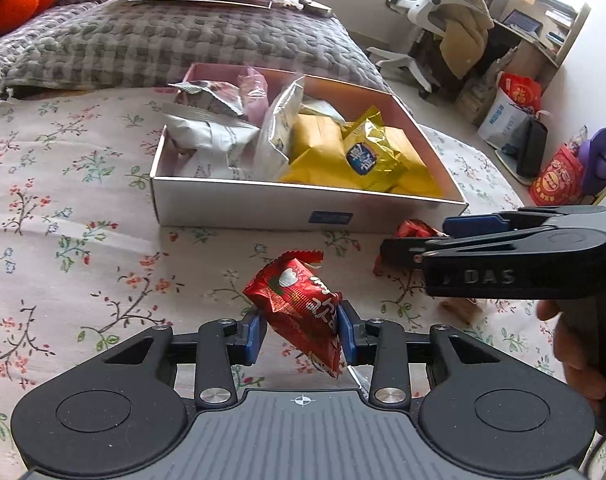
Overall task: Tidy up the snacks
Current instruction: 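Grasp a red foil candy with the right tool while the left holds its candy, then carry both red candies into the pink box and open both tools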
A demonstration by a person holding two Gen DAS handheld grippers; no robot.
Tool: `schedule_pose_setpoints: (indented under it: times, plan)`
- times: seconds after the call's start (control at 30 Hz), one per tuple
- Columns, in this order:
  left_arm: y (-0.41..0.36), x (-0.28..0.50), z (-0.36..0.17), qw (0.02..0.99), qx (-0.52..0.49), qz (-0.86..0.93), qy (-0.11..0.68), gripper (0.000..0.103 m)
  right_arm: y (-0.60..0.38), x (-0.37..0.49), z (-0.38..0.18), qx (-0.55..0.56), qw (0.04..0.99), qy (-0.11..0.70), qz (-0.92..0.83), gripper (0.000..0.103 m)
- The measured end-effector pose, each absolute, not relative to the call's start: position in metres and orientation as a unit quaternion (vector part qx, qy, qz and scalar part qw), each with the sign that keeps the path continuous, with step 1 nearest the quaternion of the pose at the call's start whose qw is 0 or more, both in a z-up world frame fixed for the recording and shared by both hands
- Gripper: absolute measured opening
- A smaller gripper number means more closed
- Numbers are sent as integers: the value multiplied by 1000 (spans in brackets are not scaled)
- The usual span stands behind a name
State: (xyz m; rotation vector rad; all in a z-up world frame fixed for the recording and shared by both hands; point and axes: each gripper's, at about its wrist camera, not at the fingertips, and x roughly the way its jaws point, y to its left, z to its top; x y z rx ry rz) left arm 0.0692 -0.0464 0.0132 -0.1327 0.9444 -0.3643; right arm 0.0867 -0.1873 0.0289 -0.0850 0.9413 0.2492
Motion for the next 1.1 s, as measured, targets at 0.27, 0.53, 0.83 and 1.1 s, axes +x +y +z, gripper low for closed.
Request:
schedule_pose_setpoints:
  times: [0.27, 0.53, 0.83, 1.1]
  plan:
    - [-40, 72, 15, 875, -62, -165, 450, 35, -182, 96, 20, -32, 869, 479, 115, 38]
    - [-38, 71, 20, 877, -65, -168, 445, 35, -187, 90, 35, 23, 861, 494, 116, 36]
    - [-38, 70, 25, 880, -60, -169, 441, 35, -199, 84, 52, 71, 863, 488, 108, 36]
    - [-44, 66, 31, 884, -48, -182, 429, 35, -208, 82, 61, 113, 867, 474, 102, 36]
